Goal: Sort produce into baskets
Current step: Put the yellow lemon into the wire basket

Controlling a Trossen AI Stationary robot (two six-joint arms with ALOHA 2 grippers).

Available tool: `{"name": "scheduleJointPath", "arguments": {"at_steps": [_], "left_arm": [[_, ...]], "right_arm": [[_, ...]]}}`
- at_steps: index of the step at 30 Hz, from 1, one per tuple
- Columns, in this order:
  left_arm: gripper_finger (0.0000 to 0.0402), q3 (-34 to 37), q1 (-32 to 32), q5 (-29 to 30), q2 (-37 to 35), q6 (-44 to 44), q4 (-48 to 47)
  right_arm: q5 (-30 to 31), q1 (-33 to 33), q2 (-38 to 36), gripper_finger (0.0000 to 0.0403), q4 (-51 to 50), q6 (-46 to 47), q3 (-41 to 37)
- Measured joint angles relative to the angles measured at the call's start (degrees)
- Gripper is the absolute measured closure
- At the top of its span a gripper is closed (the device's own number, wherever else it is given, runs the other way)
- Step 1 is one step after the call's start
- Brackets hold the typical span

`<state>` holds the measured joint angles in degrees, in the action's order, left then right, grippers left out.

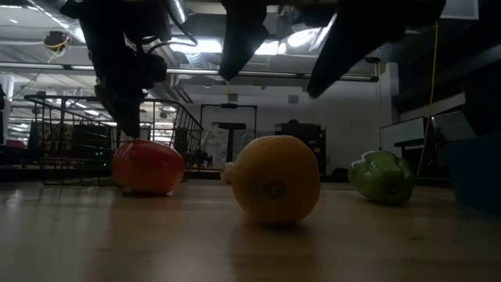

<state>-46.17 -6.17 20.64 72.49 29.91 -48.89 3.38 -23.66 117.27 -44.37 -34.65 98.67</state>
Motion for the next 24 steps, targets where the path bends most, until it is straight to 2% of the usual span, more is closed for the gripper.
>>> {"name": "scheduleJointPath", "arguments": {"at_steps": [15, 24], "left_arm": [[0.0192, 0.0, 0.0, 0.0, 0.0, 2.8, 2.1], [0.0192, 0.0, 0.0, 0.0, 0.0, 7.2, 2.1]], "right_arm": [[-1.5, 0.0, 0.0, 0.0018, 9.3, -10.6, -8.7], [-1.5, 0.1, 0.0, 0.0026, 14.7, -10.9, -13.1]]}}
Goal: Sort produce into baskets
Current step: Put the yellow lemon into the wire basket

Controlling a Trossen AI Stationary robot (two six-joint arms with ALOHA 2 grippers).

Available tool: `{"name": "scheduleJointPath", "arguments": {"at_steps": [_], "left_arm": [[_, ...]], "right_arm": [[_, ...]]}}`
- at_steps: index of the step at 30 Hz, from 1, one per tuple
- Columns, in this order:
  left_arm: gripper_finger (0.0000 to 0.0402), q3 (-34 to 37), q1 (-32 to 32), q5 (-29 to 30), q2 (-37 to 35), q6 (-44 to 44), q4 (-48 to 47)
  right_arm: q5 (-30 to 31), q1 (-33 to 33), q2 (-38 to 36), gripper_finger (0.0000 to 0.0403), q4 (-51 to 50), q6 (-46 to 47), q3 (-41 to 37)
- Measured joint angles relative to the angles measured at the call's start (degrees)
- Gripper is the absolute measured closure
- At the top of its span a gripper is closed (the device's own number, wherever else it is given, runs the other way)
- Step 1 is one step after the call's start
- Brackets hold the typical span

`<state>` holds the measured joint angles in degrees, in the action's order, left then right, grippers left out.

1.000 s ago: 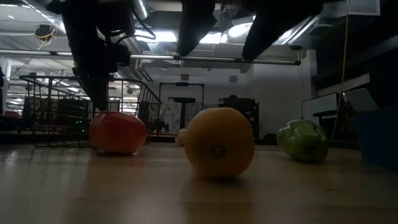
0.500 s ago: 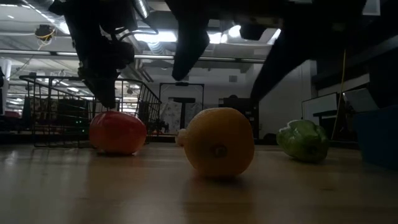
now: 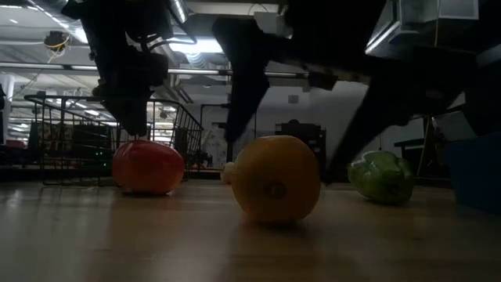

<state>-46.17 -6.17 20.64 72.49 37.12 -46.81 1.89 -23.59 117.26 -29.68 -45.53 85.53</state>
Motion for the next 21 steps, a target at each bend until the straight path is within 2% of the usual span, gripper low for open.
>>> {"name": "scheduleJointPath", "arguments": {"at_steps": [13, 21], "left_arm": [[0.0192, 0.0, 0.0, 0.0, 0.0, 3.1, 0.0], [0.0192, 0.0, 0.0, 0.0, 0.0, 3.2, 0.5]], "right_arm": [[-2.7, 0.8, 0.0, 0.0148, 4.7, -1.5, -3.1], [-2.9, 1.2, 0.0, 0.0193, 5.2, -1.4, -3.1]]}}
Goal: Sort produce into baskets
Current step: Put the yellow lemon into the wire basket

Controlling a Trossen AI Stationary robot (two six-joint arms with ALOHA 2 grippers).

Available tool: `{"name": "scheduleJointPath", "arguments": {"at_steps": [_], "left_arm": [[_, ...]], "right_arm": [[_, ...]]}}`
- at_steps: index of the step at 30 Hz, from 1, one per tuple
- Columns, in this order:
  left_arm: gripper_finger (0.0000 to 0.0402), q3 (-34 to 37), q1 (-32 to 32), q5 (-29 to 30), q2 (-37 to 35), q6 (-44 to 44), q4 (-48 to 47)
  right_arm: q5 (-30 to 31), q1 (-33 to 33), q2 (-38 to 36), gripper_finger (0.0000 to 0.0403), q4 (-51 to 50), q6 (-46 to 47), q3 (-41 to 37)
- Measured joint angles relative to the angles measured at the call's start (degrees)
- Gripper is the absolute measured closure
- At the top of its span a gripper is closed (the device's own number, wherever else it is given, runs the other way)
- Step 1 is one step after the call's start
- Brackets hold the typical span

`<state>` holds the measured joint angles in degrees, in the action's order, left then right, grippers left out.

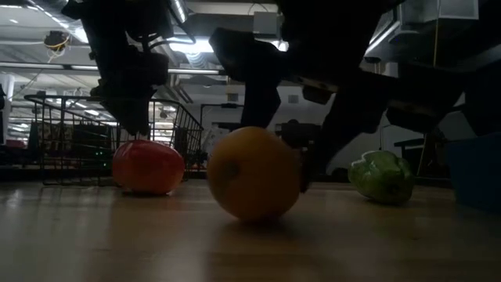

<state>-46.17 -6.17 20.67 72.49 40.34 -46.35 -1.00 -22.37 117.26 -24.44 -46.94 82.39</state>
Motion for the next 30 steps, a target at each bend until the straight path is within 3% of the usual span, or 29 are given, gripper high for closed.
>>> {"name": "scheduleJointPath", "arguments": {"at_steps": [6, 14, 22, 30], "left_arm": [[0.0192, -0.6, 0.0, 0.0, 0.0, -2.2, 0.3], [0.0192, -6.8, 0.0, -0.1, 0.0, -9.3, 0.3], [0.0192, -13.5, 0.0, 0.1, -1.9, -16.9, -0.7], [0.0192, -18.6, 0.0, 3.3, -8.6, -19.4, -3.5]], "right_arm": [[6.4, 0.0, 0.0, 0.019, -0.3, 0.0, 1.4], [16.4, 1.0, 0.0, 0.0192, 0.0, -1.7, 9.0], [17.4, 6.2, 0.0, 0.0191, 1.3, -1.5, 17.3], [16.0, 13.2, 0.0, 0.0191, 6.7, -1.4, 18.8]]}}
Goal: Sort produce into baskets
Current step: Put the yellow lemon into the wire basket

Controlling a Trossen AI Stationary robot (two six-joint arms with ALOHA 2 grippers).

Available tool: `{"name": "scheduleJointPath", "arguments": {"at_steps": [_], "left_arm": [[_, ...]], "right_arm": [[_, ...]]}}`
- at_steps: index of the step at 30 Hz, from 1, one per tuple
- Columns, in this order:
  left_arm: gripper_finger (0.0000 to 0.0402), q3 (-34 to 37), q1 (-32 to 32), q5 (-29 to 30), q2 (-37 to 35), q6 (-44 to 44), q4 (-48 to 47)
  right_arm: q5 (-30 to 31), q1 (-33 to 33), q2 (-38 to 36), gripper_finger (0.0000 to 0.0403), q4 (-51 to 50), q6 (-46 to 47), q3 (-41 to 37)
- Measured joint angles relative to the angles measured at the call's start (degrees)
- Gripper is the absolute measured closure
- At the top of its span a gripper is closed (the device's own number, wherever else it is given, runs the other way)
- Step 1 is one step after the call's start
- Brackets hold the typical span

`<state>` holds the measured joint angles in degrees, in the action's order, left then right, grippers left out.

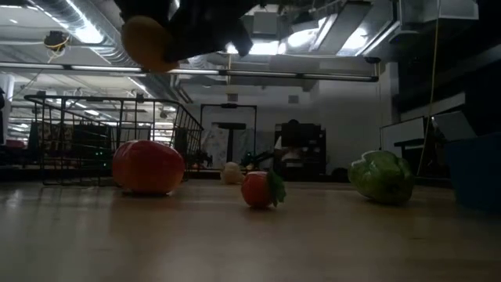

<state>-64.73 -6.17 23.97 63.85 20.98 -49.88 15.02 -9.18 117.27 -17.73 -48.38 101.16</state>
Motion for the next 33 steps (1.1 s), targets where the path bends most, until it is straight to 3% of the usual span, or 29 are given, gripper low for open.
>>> {"name": "scheduleJointPath", "arguments": {"at_steps": [10, 17, 33], "left_arm": [[0.0192, -0.9, 1.3, 0.2, -12.3, 5.4, -2.4], [0.0192, -0.9, 3.9, 0.2, -15.5, 7.9, -4.1], [0.0192, 4.9, 7.8, 0.3, -14.0, 9.3, -2.8]], "right_arm": [[-11.5, 7.3, 0.0, 0.0191, 2.3, 2.2, 0.0], [-20.8, 11.1, 0.0, 0.0186, 4.7, 6.1, 0.0], [-23.6, 14.6, 3.1, 0.0153, 6.3, 14.2, 0.1]]}}
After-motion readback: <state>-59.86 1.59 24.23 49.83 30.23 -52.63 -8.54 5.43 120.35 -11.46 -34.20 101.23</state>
